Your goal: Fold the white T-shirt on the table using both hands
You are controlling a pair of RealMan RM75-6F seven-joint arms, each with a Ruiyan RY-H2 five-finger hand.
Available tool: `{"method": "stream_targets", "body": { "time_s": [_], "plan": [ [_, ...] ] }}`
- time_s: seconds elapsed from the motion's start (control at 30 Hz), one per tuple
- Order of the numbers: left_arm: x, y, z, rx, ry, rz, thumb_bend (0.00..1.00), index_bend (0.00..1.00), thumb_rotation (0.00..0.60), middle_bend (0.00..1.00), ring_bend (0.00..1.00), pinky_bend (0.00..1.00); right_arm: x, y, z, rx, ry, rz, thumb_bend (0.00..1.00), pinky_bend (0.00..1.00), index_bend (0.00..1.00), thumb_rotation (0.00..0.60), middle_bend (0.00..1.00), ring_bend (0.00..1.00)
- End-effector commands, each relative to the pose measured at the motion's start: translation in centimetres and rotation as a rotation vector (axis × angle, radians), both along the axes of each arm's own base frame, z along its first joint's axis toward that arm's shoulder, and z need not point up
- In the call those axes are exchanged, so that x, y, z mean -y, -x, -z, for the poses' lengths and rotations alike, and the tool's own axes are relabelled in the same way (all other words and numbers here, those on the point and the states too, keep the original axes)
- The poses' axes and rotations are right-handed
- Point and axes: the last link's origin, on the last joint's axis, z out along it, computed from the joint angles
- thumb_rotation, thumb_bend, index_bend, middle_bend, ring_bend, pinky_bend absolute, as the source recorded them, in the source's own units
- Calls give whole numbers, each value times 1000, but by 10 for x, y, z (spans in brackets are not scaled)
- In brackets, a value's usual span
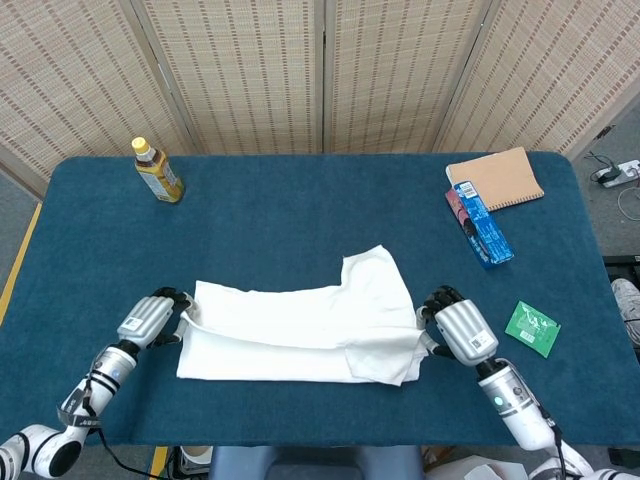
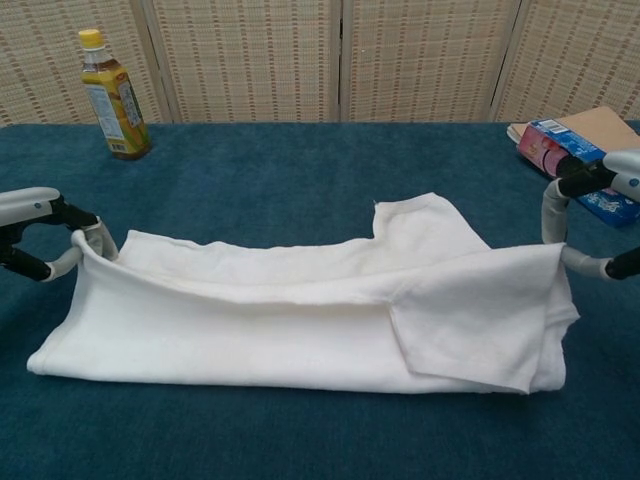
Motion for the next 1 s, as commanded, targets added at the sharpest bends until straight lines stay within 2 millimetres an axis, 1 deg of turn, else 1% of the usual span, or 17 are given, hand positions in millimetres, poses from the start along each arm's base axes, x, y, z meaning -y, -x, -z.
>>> {"method": "stream_targets", "body": {
  "time_s": [0.03,0.3,0.5,0.73,1.0],
  "plan": [
    [-10,-4,3,-9,-6,2,622,768,600,343,298,125,7,-2,2,-9,13,1,541,215,863,600,524,330],
    [-34,-8,12,-26,-21,-24,622,768,600,343,298,125,24,-9,5,-12,46,13,541,207,863,600,518,330],
    [-47,-9,18,-46,-37,-36,622,767,600,343,298,125,31,-8,11,-31,54,17,541,207,863,600,517,330],
    [-55,-8,21,-48,-60,-55,622,765,600,343,298,125,41,-8,13,-27,88,27,541,207,863,600,516,330],
    [-59,-5,23,-57,-72,-71,622,756,600,343,298,125,52,-9,18,-37,104,36,541,207,863,600,514,330]
  ]
}}
